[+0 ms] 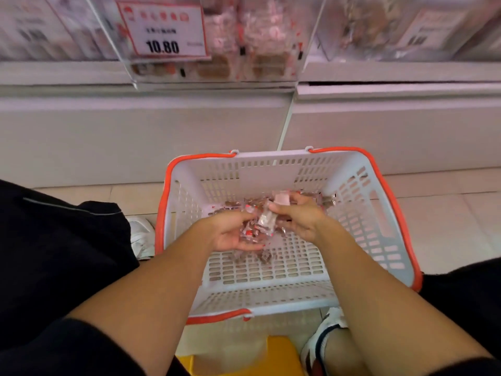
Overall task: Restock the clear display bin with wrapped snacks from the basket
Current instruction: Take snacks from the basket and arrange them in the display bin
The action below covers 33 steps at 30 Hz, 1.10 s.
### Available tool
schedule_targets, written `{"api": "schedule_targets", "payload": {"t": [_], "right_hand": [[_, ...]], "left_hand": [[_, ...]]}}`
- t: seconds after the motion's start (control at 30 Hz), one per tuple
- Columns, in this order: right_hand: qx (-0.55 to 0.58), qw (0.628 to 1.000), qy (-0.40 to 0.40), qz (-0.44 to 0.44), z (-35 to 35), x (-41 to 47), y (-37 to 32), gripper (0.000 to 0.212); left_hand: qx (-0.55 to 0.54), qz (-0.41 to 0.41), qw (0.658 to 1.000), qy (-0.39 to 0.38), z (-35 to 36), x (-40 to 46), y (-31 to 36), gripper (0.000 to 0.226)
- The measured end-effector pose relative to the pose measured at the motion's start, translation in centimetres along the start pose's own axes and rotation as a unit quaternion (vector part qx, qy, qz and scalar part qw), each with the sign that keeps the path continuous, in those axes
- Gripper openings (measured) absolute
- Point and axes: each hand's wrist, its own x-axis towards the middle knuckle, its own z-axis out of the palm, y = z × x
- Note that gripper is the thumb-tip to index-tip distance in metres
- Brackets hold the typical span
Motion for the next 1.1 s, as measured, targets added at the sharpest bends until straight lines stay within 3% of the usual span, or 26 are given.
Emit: {"api": "schedule_targets", "payload": {"t": [0.13,0.23,0.33,0.43,0.57,0.7,0.8,0.93,1.1], "right_hand": [[-0.027,0.988,0.033,-0.149,2.9,-2.8,-4.4,0.046],[-0.097,0.962,0.039,-0.254,4.3,-5.1,-7.2,0.033],[-0.149,0.926,-0.001,-0.348,6.5,-7.5,-9.4,0.018],[-0.197,0.884,-0.023,-0.424,8.7,-9.6,-11.5,0.010],[-0.153,0.891,-0.079,-0.419,8.8,-12.9,-15.5,0.025],[-0.172,0.885,-0.181,-0.393,7.3,-15.3,-19.1,0.041],[-0.262,0.847,-0.137,-0.442,7.3,-16.2,-21.0,0.040],[-0.262,0.811,-0.080,-0.516,7.0,-16.2,-21.6,0.048],[-0.195,0.832,-0.097,-0.510,7.6,-14.9,-19.4,0.057]], "left_hand": [[-0.007,0.069,0.995,-0.077,2.2,-3.9,4.3,0.038],[0.009,0.104,0.986,-0.129,2.6,-8.4,7.0,0.029],[0.071,0.128,0.980,-0.137,2.7,-12.8,9.4,0.024],[0.123,0.150,0.976,-0.098,3.6,-16.6,12.2,0.021],[0.165,0.189,0.967,-0.049,3.6,-20.9,15.0,0.018],[0.195,0.198,0.955,-0.100,2.9,-23.1,16.5,0.018],[0.226,0.183,0.944,-0.156,3.5,-23.3,18.0,0.028],[0.223,0.183,0.934,-0.213,4.9,-22.5,19.1,0.024],[0.251,0.214,0.923,-0.198,5.8,-21.5,19.0,0.029]]}}
